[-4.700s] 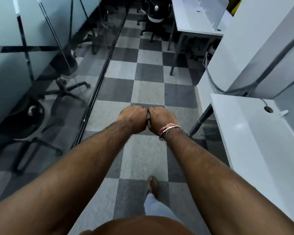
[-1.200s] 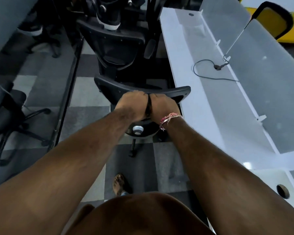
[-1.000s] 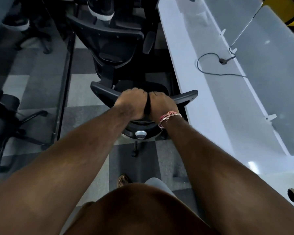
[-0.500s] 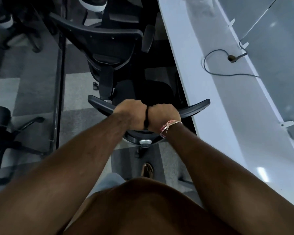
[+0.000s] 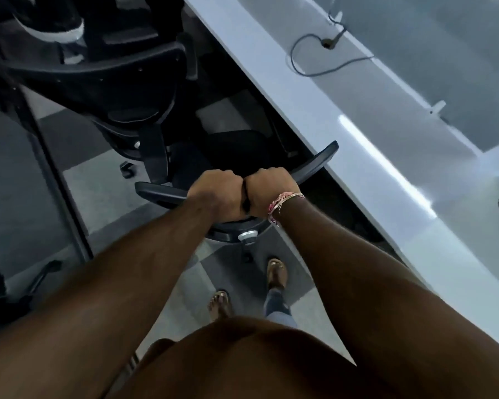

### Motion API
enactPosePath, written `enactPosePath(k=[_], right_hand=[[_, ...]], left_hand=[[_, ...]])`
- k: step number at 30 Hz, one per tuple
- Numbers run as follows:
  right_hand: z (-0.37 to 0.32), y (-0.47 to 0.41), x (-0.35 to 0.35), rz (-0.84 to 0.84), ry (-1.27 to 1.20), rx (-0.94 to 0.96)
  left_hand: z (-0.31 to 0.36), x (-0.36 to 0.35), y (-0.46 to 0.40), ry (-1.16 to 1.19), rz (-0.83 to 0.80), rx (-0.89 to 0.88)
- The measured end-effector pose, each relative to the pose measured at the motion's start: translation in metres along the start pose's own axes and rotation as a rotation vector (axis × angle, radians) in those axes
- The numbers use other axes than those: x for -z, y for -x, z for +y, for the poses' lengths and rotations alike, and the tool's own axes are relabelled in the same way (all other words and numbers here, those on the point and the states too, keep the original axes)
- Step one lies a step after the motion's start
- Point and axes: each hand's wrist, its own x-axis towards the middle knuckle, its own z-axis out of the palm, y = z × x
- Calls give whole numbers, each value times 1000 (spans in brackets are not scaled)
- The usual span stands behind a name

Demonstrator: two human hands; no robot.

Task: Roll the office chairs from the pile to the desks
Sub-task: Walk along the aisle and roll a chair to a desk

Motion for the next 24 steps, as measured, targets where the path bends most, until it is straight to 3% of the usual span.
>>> enactPosePath(k=[6,24], right_hand=[[-48,44,0,-16,-57,-124],[-158,258,-21,-57,-138,-498]], left_hand=[[-2,-9,43,-57,2,-160],[107,-40,200,-250,-55,-506]])
